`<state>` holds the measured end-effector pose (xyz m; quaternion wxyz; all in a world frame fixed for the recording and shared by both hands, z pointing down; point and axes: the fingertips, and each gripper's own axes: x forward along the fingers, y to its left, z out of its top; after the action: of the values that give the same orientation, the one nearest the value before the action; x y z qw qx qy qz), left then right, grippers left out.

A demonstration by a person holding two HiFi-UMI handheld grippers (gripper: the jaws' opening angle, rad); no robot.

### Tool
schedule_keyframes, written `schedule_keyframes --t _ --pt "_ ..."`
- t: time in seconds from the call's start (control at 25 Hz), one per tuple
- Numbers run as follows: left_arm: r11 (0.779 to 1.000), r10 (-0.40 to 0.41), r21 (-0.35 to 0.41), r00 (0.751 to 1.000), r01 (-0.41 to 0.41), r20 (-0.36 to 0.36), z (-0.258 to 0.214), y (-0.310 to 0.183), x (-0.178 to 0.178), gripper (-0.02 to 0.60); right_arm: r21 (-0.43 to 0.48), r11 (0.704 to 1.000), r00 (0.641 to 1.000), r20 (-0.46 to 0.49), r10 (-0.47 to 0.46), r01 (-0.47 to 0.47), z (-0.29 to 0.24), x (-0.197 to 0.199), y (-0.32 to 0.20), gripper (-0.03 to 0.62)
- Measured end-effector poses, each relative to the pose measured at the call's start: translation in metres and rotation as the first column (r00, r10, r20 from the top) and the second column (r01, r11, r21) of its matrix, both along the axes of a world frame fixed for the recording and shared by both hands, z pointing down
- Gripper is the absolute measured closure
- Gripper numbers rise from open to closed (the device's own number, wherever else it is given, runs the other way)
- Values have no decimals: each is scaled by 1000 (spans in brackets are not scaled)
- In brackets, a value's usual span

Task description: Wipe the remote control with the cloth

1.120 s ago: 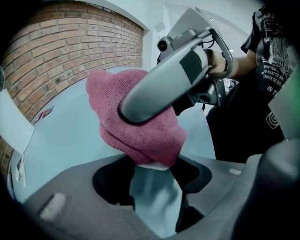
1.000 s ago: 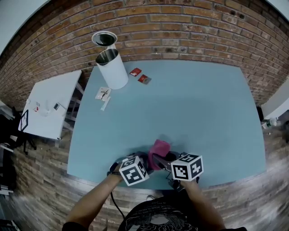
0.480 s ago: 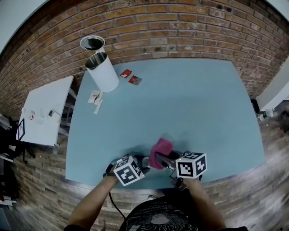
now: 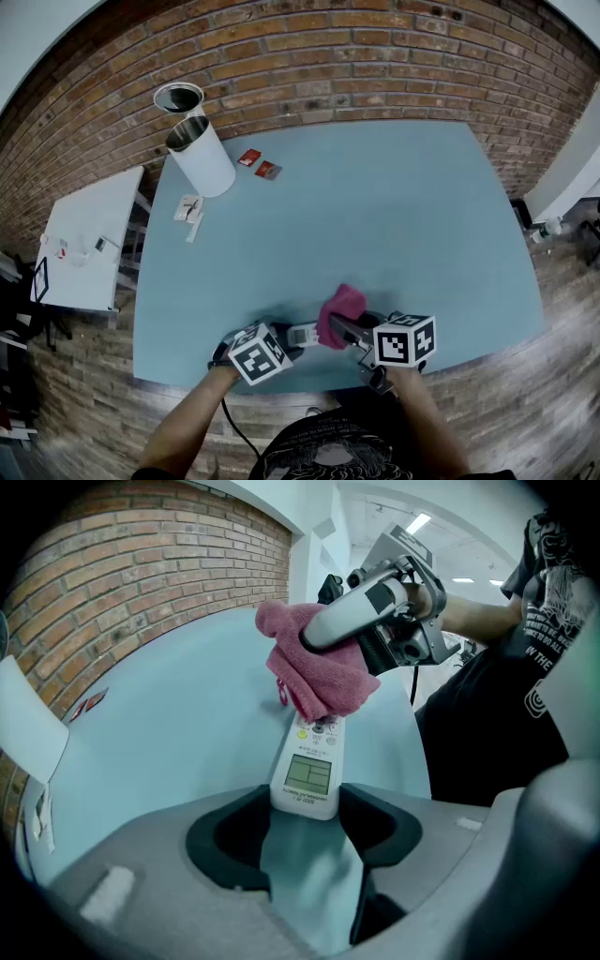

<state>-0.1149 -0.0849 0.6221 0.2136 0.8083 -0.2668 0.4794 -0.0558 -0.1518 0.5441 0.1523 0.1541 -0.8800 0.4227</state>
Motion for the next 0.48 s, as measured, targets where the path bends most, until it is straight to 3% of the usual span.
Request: schedule_keyframes --t 0.48 --pt "1000 14 -15 1000 -14 1 1 -2 0 341 1 998 998 -15 66 -66 4 25 -8 531"
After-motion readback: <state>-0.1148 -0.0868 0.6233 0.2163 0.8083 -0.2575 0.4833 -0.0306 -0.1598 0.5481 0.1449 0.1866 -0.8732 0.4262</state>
